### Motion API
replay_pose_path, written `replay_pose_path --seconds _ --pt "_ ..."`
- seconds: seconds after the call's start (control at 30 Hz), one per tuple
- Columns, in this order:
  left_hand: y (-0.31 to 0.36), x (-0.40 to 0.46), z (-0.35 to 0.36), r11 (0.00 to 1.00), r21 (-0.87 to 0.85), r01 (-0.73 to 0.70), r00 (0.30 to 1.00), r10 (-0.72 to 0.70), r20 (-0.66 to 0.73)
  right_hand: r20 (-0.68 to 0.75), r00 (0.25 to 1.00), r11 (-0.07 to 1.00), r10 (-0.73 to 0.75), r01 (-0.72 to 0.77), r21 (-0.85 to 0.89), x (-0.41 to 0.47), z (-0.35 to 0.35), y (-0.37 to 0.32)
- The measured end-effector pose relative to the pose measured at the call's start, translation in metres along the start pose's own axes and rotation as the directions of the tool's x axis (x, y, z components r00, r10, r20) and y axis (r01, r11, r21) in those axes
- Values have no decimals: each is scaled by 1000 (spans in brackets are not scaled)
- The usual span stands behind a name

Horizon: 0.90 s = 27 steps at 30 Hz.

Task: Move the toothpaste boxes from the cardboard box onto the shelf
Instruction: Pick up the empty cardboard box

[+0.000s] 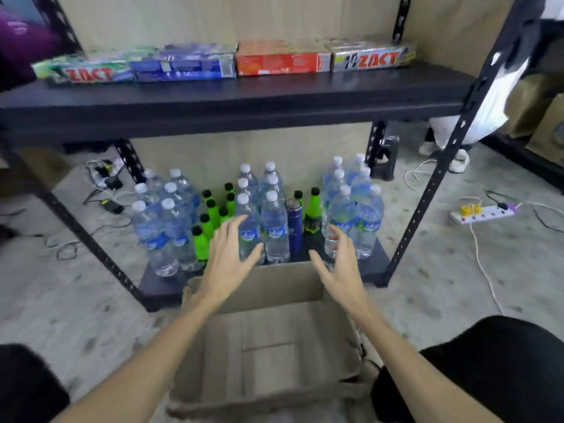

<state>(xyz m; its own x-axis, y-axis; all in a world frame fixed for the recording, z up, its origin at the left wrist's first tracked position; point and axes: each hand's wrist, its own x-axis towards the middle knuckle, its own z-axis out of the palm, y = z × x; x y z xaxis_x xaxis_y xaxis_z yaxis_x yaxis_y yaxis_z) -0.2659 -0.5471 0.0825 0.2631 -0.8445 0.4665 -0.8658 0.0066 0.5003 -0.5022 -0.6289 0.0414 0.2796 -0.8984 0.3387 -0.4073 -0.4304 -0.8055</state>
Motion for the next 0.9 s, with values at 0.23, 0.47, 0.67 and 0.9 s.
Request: replay_pose_path --seconds 0.23,0.47,0.67,0.9 --pt "-92 -93 27 955 122 271 958 -279 62 166 968 943 190 -133 -305 -72 50 83" --pt "-174 -164 29 768 135 626 733 -639 234 172 902 893 395 -333 -304 -82 47 124" --pt "-200 -182 29 579 -177 796 586 -662 468 301 808 856 507 -431 -287 -66 48 136" --pt "-194 -180 42 558 -297 774 630 -642 436 388 805 877 450 -315 -364 -59 52 136"
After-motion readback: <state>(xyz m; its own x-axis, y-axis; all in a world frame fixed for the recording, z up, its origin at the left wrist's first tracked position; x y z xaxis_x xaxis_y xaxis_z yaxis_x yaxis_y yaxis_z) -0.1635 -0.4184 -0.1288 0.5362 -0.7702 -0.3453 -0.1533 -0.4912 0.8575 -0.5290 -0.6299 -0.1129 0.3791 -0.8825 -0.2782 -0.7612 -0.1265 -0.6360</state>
